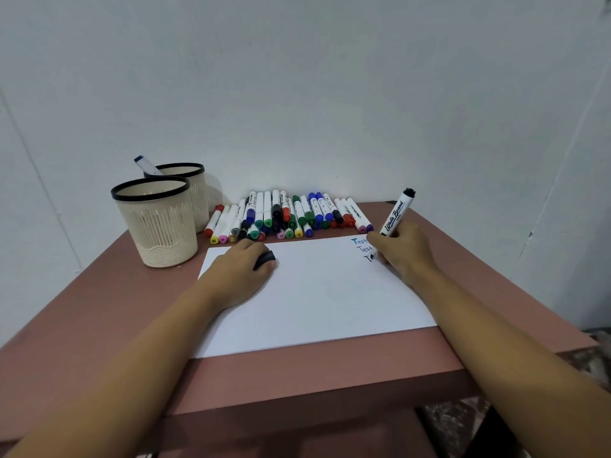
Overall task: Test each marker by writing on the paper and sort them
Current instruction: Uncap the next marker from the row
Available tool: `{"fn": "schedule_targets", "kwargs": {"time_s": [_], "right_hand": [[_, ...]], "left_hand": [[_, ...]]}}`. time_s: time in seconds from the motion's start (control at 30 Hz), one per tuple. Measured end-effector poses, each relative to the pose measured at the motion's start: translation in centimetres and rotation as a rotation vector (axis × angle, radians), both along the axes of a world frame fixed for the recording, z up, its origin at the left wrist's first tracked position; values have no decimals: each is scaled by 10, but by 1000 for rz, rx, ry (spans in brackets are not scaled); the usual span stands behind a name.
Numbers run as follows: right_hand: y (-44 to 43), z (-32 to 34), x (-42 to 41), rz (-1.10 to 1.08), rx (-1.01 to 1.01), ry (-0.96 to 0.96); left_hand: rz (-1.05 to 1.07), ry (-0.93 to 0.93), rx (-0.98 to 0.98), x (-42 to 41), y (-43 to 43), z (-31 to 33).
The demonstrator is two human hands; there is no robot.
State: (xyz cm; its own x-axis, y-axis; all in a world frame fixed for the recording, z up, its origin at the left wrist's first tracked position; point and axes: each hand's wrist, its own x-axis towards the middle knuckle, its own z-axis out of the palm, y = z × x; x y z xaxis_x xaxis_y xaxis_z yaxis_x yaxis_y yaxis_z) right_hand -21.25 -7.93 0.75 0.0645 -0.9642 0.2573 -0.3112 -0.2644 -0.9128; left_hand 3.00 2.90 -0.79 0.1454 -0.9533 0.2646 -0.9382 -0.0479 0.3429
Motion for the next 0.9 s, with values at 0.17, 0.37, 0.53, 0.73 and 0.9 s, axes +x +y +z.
{"fn": "schedule_targets", "kwargs": {"time_s": [0.17, 0.37, 0.53, 0.73, 0.9], "right_hand": [[0, -1, 0, 3, 18, -6], [-1, -2, 0, -54, -5, -31], [-1, -1, -1, -33, 10, -27], [0, -1, 0, -32, -12, -2], [-4, -2, -2, -58, 34, -93]], "left_hand": [[-3, 3, 3, 0, 0, 0], [-1, 0, 8, 1, 0, 0], [-1, 3, 8, 1, 0, 0], [-1, 4, 10, 1, -1, 0], [-2, 9, 8, 1, -1, 0]]}}
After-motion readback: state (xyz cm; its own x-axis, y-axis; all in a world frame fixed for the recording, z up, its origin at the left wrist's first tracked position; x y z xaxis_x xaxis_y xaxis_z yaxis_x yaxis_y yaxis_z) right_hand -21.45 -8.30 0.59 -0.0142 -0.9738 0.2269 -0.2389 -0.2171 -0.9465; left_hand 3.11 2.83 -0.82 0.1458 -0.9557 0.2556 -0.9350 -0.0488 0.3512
